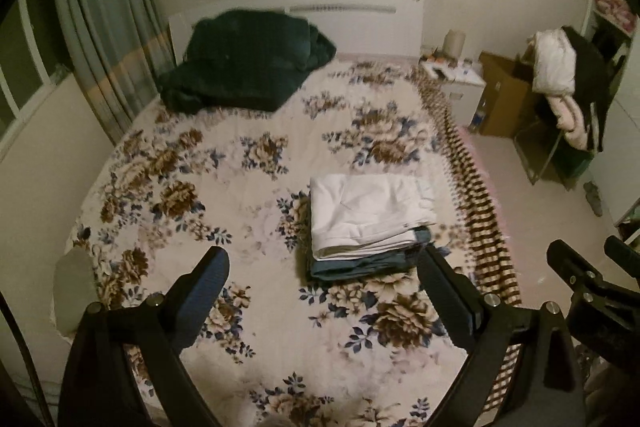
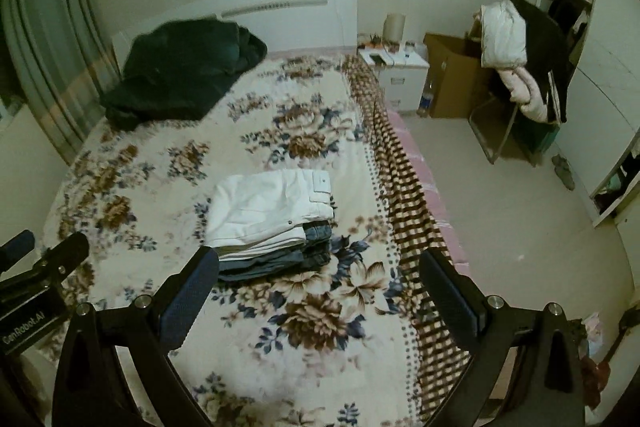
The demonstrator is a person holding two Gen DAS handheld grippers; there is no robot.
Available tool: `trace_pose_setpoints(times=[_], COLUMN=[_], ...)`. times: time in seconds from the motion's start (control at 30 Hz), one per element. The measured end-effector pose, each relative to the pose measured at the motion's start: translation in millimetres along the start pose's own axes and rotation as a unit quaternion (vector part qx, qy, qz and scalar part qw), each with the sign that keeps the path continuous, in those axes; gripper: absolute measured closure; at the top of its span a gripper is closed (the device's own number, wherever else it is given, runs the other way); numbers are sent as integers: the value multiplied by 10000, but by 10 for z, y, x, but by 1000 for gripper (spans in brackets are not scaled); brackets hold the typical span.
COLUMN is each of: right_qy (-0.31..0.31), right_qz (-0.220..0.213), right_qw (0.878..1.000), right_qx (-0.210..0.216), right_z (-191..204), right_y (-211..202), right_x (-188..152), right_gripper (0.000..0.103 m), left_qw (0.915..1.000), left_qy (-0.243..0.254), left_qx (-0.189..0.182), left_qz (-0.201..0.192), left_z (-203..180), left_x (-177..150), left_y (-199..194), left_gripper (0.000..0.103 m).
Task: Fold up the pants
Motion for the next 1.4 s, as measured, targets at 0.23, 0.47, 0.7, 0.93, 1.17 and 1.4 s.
trace_pose_setpoints(times=[0.23,0.47,0.7,0.93,1.17,1.4], right_qy=[-17,-15,-56,-75,-117,-95], right_qz=[-539,-882,-1003,-997,-884,-685], right_qw=[9985,9961,9949,9950,9959,9975], right_qx=[-35,-93,-95,-15,181,131], right_z=[-91,-171,-206,-223,-187,-235], right_y=[-1244,-2018,-2318,-2358,-2250,-2056], right_x=[-62,-175,-256,-308,-332,-429], right_gripper=[0,0,0,0,0,0], left_qw=[9994,9980,9978,9974,9982,9992], left_qy=[-108,-254,-148,-98,-71,-2], left_qx=[-74,-65,29,124,143,163], left_qz=[-331,-567,-645,-708,-572,-368], left_z=[-24,2,-8,-1,-19,-45], left_x=[-74,-200,-323,-366,-435,-524], left_y=[-821,-1279,-1454,-1517,-1538,-1460], left_gripper=[7,0,0,0,0,0])
Point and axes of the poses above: each gripper's, at about its wrist camera, not at the fingertips, and y roughly the way its jaws point, z to its left, x to its top, the point moved 7 cm from there along y, roughly the way its jaws point, and after that the axes turned 2 degrees about -z, right-handed, at the moved point
